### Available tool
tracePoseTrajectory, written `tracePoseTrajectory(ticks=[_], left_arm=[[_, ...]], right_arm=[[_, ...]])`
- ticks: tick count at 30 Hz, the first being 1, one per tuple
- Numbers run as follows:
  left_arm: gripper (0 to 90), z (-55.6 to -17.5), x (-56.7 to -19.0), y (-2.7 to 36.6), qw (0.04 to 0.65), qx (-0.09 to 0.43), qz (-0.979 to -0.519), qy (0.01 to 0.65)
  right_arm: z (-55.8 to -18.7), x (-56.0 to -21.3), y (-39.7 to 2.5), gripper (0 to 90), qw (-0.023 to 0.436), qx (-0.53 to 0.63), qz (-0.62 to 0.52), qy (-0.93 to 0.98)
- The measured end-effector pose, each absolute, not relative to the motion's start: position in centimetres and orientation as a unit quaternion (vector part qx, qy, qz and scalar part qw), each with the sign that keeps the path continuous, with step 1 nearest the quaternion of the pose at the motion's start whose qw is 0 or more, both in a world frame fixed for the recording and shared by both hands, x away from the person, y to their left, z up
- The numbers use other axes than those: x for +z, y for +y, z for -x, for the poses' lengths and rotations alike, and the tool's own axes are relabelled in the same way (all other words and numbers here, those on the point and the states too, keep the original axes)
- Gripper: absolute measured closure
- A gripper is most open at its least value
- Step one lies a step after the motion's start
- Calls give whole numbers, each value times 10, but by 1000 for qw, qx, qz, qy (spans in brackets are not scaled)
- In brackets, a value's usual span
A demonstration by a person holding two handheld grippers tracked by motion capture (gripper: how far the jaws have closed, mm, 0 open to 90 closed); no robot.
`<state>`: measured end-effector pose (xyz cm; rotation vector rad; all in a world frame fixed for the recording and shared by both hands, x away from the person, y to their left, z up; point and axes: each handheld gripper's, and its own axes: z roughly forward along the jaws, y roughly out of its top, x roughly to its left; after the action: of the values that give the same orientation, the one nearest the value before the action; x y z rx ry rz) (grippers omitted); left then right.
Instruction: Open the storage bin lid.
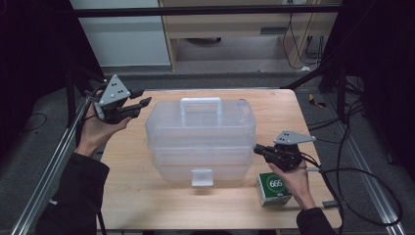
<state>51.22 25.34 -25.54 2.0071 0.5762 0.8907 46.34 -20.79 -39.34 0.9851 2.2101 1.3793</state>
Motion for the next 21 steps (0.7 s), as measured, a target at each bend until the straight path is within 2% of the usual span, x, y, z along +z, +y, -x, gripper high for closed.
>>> tracePoseTrajectory(ticks=[14, 21], left_arm=[[748, -485, -299, 305, 443, 355, -765, 305], [805, -472, -329, 320, 452, 338, -755, 335]], right_arm=[[-463, -393, -207, 900, 178, 486, -347, 782], [-463, -393, -207, 900, 178, 485, -347, 783]])
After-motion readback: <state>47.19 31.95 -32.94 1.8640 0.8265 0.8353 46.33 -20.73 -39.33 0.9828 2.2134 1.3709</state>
